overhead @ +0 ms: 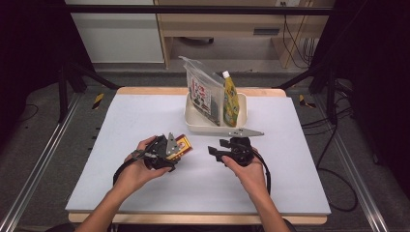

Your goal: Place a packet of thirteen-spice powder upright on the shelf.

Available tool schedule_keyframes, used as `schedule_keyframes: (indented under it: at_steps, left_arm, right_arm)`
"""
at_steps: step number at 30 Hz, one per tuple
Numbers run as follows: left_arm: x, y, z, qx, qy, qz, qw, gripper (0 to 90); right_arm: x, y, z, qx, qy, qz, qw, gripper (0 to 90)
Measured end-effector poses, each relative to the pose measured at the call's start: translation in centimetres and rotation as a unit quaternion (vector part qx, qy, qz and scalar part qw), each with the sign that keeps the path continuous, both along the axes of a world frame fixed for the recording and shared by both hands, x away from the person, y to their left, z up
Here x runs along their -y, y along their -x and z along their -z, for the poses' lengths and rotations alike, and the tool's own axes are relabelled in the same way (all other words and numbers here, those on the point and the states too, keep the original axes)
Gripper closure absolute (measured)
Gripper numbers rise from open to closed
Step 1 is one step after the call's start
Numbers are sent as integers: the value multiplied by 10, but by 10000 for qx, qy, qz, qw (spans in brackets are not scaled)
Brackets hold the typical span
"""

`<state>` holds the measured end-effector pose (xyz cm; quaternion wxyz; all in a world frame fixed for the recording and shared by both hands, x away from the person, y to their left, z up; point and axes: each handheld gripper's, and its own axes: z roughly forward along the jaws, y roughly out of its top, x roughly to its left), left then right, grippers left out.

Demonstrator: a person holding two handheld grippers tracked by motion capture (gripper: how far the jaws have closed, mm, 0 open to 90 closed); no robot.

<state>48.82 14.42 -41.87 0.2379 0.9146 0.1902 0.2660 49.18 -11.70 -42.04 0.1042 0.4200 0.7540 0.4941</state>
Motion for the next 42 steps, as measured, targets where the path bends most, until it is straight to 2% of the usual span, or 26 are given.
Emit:
schedule_keyframes:
  at_steps: [8,18,21,34,42]
  left_arm:
    - [16,6,4,102,13,193,9998,323]
    - [29,13,5,257,141,409,9987,322]
    - [32,14,5,267,139,469,9984,322]
    - [36,16,5,320,191,577,9976,322]
    - [38,17,5,322,244,613,9973,322]
  right_arm:
    - [-18,-5,4,-266,-212,-256,9991,405]
    - [-29,-12,10,-457,-227,-436,9977,392]
    - [-30,-14,12,-529,-214,-467,9973,389]
    - [-31,-20,18,-761,-450,-640,9940,401]
    - [-30,-20,19,-893,-619,-715,9915,474]
